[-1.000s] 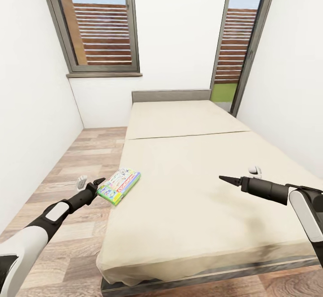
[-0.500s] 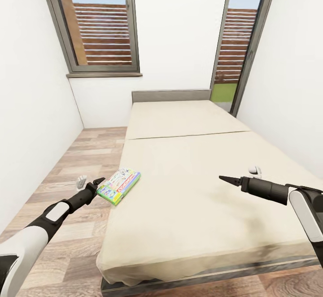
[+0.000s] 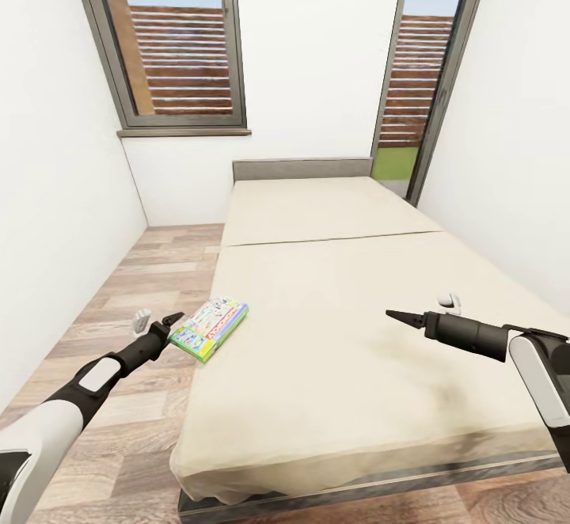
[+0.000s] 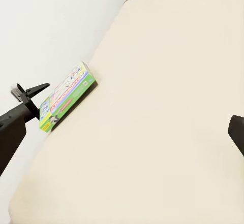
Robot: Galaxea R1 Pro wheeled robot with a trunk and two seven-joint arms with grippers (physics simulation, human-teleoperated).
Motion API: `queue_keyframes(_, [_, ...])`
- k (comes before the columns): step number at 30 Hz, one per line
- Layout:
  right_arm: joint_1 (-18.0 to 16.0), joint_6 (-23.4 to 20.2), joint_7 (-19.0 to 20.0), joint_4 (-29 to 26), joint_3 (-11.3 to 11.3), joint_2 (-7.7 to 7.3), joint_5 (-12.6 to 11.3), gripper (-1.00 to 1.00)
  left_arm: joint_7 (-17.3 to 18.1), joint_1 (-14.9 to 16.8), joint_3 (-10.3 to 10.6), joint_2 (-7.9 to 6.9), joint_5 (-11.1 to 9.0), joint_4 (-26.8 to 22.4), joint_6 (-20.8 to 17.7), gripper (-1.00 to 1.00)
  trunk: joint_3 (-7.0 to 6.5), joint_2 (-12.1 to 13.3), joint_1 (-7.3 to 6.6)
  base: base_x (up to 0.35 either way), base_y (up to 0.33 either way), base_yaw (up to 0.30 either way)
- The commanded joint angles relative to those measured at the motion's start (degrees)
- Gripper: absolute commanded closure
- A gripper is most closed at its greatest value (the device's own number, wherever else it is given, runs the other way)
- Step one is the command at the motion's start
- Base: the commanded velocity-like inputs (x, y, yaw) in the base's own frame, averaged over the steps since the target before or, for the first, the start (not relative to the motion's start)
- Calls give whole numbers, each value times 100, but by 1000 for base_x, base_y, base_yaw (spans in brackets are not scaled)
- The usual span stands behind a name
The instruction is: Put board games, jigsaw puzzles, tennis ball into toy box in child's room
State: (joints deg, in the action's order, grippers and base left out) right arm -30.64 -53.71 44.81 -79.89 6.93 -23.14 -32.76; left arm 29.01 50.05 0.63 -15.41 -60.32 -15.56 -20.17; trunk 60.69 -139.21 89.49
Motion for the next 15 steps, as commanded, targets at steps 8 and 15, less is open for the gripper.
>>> queue_keyframes(8, [-4, -23, 18, 0, 4, 10, 8, -100, 167, -19, 3, -27, -86, 0, -42, -100, 5, -2, -1, 0, 0, 0])
queue_keyframes(15, [-4, -19, 13, 0, 2, 19, 12, -100, 291, -41, 10, -11, -101, 0, -45, -100, 5, -2, -1, 0, 0, 0])
